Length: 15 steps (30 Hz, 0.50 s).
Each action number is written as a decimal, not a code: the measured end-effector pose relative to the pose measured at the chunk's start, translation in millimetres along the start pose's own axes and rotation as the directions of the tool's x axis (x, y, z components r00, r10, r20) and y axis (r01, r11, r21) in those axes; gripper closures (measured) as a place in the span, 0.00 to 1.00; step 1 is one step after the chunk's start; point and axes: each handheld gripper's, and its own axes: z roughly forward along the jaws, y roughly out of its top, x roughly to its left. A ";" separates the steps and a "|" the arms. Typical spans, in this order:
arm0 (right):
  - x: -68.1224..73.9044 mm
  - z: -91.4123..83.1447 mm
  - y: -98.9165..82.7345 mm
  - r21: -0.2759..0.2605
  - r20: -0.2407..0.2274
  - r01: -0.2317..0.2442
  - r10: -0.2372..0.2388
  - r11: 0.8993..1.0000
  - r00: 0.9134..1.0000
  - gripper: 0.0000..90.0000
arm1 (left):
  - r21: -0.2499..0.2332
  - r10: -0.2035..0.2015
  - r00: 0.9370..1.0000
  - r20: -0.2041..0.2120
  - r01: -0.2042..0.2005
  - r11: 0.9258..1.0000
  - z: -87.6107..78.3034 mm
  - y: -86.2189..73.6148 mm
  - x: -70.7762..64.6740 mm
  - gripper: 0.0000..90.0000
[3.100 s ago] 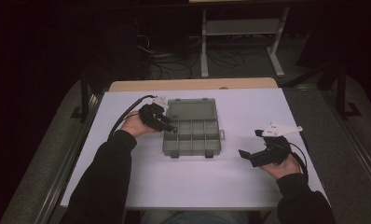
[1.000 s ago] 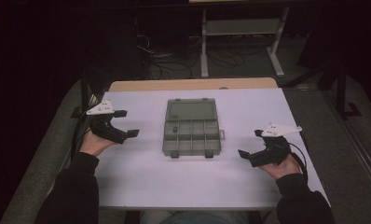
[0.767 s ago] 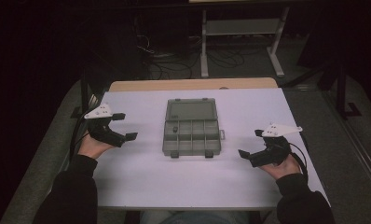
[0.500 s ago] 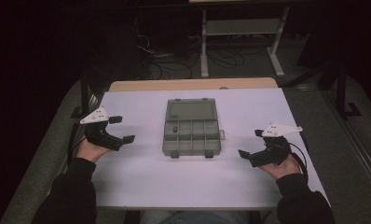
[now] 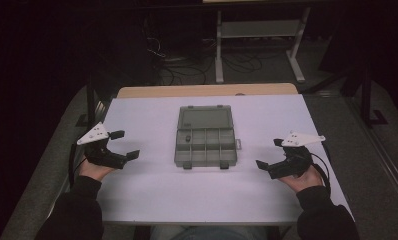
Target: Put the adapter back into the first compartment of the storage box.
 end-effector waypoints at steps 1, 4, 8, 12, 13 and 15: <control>0.0 0.2 0.0 0.001 0.001 0.002 -0.002 1.000 1.000 0.00 | -0.009 -0.001 1.000 -0.007 0.001 1.000 -2.1 -0.7 -0.5 0.00; 0.5 0.6 0.1 0.003 0.001 0.003 -0.003 1.000 1.000 0.00 | -0.031 -0.006 1.000 -0.029 0.005 1.000 -8.4 -5.1 -0.5 0.00; 0.4 0.3 0.0 0.004 0.001 0.000 0.000 1.000 1.000 0.00 | -0.049 -0.016 0.997 -0.074 0.013 0.999 -18.0 -12.0 3.7 0.00; 0.4 0.4 -0.2 0.004 0.002 -0.001 0.001 1.000 1.000 0.00 | -0.081 -0.044 0.992 -0.115 0.035 0.996 -28.9 -20.2 8.3 0.00; 0.3 0.6 -0.4 0.006 0.002 -0.002 0.002 1.000 1.000 0.00 | -0.088 -0.050 0.991 -0.123 0.039 0.995 -31.0 -22.7 9.4 0.00; 0.2 1.2 -0.7 0.009 0.001 -0.003 0.003 1.000 1.000 0.00 | -0.094 -0.050 0.988 -0.145 0.036 0.995 -35.3 -26.7 11.6 0.00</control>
